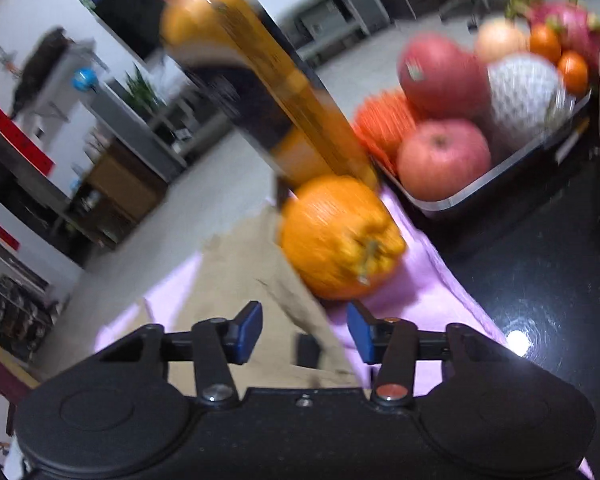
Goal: Fold clothes
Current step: 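Grasp the waistband corner of the khaki trousers with the right tool and lift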
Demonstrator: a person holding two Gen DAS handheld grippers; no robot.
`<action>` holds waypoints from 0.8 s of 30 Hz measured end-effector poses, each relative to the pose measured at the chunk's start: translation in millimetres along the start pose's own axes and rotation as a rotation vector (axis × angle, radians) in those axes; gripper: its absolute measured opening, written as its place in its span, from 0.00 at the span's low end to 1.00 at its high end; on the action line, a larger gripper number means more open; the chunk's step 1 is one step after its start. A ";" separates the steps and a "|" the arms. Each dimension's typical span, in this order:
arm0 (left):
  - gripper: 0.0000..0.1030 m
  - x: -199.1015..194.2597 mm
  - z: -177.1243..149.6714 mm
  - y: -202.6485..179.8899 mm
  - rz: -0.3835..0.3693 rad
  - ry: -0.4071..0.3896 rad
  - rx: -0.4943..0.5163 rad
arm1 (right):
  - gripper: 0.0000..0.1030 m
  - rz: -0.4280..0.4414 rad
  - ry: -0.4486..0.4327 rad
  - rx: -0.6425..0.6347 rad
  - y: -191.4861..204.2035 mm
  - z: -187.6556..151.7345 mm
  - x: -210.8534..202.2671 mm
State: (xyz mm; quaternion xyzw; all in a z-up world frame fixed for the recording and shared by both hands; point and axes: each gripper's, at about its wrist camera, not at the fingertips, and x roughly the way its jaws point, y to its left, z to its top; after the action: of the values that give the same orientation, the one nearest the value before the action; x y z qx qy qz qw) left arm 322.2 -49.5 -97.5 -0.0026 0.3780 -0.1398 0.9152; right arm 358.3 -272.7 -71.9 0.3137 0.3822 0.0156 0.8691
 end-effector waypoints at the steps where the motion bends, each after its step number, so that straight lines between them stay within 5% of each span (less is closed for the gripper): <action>1: 0.14 9.5 -3.6 -5.2 -0.015 0.021 0.011 | 0.43 -0.009 0.022 -0.003 -3.7 0.9 10.2; 8: 0.14 40.0 -16.6 2.6 -0.023 0.110 -0.048 | 0.40 0.075 0.094 -0.112 16.2 -2.8 47.8; 15: 0.14 38.9 -18.1 -2.7 0.003 0.112 -0.028 | 0.32 -0.049 -0.078 -0.351 75.6 -6.2 46.2; 19: 0.14 39.9 -17.2 -5.4 0.007 0.112 -0.011 | 0.03 -0.094 -0.126 -0.336 74.1 -2.9 56.5; 24: 0.14 39.7 -14.3 -6.2 0.017 0.132 -0.001 | 0.03 -0.142 -0.224 -0.407 82.3 -4.6 34.4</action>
State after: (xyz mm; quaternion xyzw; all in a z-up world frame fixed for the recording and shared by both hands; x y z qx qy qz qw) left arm 337.6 -64.2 -134.5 0.0095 0.4376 -0.1316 0.8894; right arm 397.1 -195.0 -51.0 0.1042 0.2936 -0.0036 0.9502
